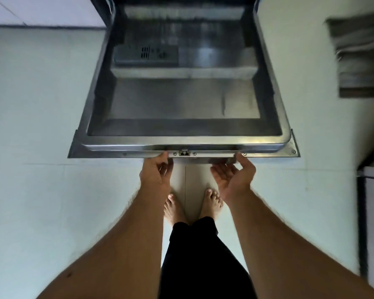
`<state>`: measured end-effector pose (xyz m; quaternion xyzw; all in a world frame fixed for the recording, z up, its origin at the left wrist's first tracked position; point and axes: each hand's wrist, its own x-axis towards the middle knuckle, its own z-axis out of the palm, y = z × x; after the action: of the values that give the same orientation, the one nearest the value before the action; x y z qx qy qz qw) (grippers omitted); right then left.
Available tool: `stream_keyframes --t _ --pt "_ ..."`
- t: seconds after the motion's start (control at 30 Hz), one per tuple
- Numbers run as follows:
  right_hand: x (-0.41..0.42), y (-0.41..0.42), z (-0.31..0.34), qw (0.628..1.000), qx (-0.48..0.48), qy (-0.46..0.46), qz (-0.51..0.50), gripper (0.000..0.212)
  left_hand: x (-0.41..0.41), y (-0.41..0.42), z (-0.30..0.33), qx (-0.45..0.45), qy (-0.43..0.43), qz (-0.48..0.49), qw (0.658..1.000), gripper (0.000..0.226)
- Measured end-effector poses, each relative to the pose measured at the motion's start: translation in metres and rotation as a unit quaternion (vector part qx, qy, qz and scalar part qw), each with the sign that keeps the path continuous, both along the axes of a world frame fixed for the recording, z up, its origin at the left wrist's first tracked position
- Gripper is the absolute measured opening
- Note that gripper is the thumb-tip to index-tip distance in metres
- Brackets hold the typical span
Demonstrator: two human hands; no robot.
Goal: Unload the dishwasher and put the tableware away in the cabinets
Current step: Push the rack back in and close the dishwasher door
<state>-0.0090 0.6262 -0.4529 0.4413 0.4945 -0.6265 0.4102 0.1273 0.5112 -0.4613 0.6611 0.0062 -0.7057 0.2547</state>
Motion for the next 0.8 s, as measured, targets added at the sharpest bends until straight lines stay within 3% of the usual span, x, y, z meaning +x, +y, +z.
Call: stream_keyframes --t 0.17,0.23,0.27,0.33,0.4,0.43,0.5,0.57,0.7,0.8 --pt "-0.033 -0.031 0.144 0.987 -0.031 0.104 0.122 0.029 -0.042 -0.044 0.151 -0.058 -0.018 0.003 0.998 0.021" --pt "-0.050 -0.049 0.193 0.955 0.036 0.183 0.232 0.017 -0.062 -0.065 0.197 -0.076 -0.042 -0.008 0.996 0.014" --pt "-0.061 -0.060 0.218 0.908 0.105 0.258 0.313 0.016 -0.073 -0.077 0.221 -0.086 -0.051 -0.011 0.995 0.013" --pt "-0.082 -0.079 0.257 0.725 0.241 0.469 0.444 0.015 -0.095 -0.100 0.259 -0.104 -0.065 -0.013 0.992 0.016" --pt "-0.100 -0.100 0.285 0.561 0.251 0.615 0.495 0.022 -0.116 -0.125 0.288 -0.133 -0.062 -0.017 0.989 0.021" --pt "-0.110 -0.113 0.295 0.509 0.235 0.644 0.521 0.033 -0.126 -0.139 0.302 -0.154 -0.051 -0.024 0.987 0.023" --pt "-0.127 -0.137 0.308 0.440 0.211 0.646 0.587 0.054 -0.142 -0.166 0.322 -0.189 -0.030 -0.051 0.980 0.027" --pt "-0.144 -0.158 0.318 0.399 0.211 0.631 0.631 0.065 -0.154 -0.190 0.334 -0.219 -0.028 -0.088 0.971 0.027" --pt "-0.182 -0.199 0.337 0.357 0.227 0.622 0.659 0.073 -0.170 -0.247 0.347 -0.232 -0.092 -0.208 0.946 0.021" --pt "-0.207 -0.220 0.362 0.363 0.231 0.616 0.659 0.070 -0.183 -0.285 0.352 -0.212 -0.094 -0.233 0.945 0.017"
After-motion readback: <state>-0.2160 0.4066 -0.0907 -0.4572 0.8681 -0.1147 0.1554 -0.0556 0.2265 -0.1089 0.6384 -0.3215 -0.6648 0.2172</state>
